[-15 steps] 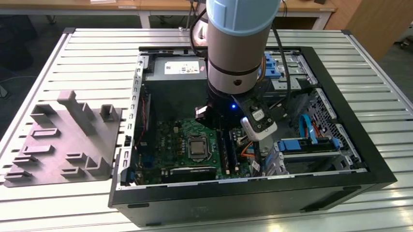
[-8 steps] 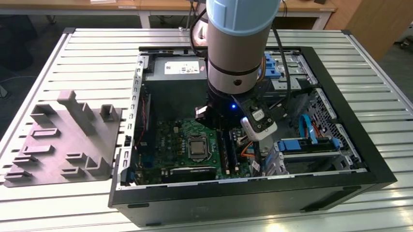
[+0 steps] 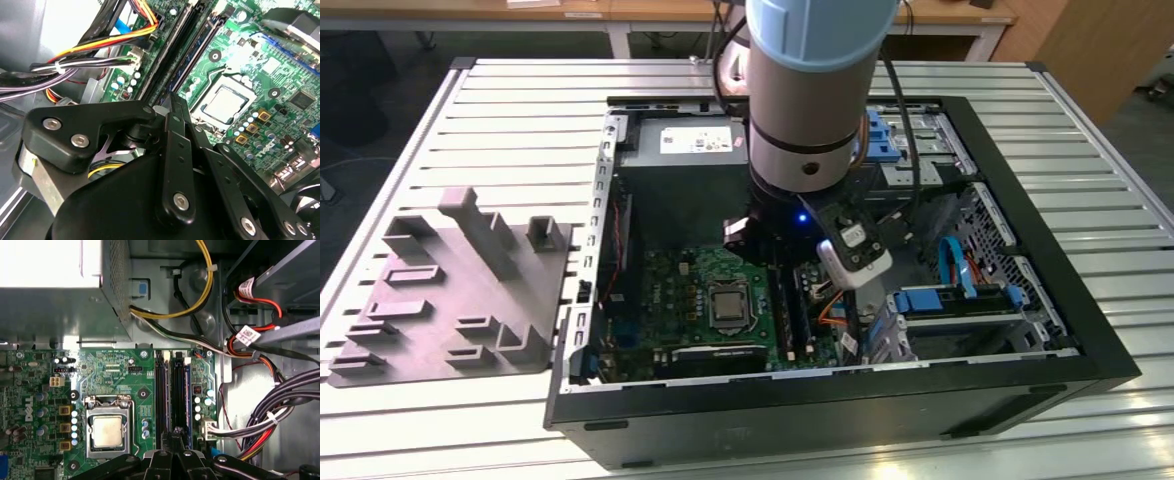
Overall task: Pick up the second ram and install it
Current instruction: 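Press down the second ram until it locks into place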
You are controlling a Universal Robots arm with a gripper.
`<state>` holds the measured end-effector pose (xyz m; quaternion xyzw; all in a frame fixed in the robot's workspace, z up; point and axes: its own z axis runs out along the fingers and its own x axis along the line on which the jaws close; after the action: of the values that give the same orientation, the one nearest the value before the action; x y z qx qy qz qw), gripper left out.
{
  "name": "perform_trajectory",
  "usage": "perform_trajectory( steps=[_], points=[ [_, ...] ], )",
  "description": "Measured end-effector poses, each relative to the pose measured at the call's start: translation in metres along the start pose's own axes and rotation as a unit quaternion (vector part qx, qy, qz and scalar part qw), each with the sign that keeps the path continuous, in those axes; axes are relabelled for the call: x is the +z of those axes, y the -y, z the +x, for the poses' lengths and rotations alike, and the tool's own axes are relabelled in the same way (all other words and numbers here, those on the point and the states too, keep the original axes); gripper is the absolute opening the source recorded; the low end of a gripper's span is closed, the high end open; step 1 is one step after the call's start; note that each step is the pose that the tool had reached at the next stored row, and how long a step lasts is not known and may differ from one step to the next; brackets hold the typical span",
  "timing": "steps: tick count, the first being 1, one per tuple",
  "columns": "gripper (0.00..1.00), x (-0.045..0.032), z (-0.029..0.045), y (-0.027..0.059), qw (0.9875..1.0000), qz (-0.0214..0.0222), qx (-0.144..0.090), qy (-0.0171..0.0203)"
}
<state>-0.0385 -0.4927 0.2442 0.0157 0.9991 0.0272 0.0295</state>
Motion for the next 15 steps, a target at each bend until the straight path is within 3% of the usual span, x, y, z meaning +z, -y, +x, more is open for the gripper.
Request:
perform_trajectory(
  steps=[15],
  points=[
    [0.10, 0.0042, 0.0013, -0.0385, 1.0000, 0.0001, 0.000, 0.0000]
  ],
)
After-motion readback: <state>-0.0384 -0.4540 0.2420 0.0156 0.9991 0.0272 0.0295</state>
